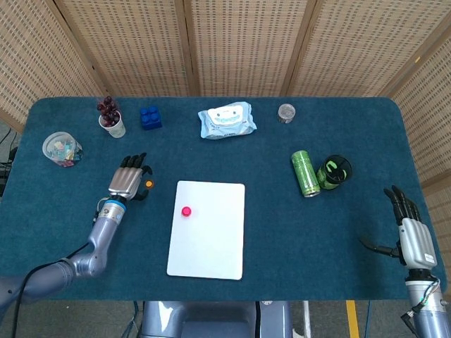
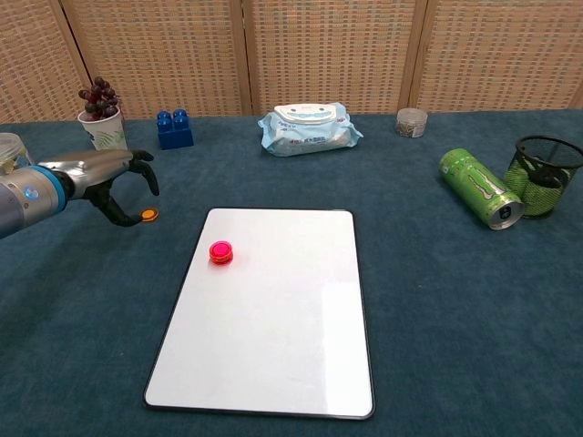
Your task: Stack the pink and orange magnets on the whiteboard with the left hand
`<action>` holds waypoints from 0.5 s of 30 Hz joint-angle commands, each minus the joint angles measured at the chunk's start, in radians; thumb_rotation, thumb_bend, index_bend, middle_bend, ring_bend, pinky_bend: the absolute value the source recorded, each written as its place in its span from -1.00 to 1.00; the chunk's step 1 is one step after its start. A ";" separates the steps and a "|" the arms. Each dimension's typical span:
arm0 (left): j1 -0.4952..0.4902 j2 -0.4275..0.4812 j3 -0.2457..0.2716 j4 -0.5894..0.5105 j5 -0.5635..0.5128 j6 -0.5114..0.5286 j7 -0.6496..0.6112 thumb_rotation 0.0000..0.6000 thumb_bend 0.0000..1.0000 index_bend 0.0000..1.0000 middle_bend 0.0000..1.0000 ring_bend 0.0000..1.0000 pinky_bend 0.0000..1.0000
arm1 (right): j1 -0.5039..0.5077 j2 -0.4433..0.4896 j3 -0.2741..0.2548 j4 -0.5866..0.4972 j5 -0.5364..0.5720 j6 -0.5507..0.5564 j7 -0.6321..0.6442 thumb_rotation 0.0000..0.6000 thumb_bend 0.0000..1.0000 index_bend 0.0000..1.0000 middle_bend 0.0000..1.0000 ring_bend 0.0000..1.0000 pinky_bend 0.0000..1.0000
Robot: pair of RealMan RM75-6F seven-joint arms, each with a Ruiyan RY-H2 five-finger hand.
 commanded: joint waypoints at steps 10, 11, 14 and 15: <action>0.001 -0.057 -0.016 0.085 0.037 -0.010 -0.034 1.00 -0.29 -0.33 -1.00 -1.00 -1.00 | 0.000 0.001 0.000 -0.001 0.000 0.000 0.000 1.00 -0.79 -1.00 -1.00 -1.00 -1.00; 0.001 -0.062 -0.018 0.093 0.038 -0.010 -0.035 1.00 -0.29 -0.33 -1.00 -1.00 -1.00 | 0.000 0.001 0.000 -0.001 0.000 0.000 0.000 1.00 -0.79 -1.00 -1.00 -1.00 -1.00; 0.000 -0.074 -0.022 0.114 0.040 -0.012 -0.035 1.00 -0.29 -0.32 -1.00 -1.00 -1.00 | 0.000 0.001 0.000 -0.002 0.001 0.000 0.000 1.00 -0.79 -1.00 -1.00 -1.00 -1.00; 0.001 -0.077 -0.023 0.119 0.041 -0.014 -0.035 1.00 -0.29 -0.32 -1.00 -1.00 -1.00 | 0.000 0.001 0.000 -0.002 0.001 -0.001 0.000 1.00 -0.79 -1.00 -1.00 -1.00 -1.00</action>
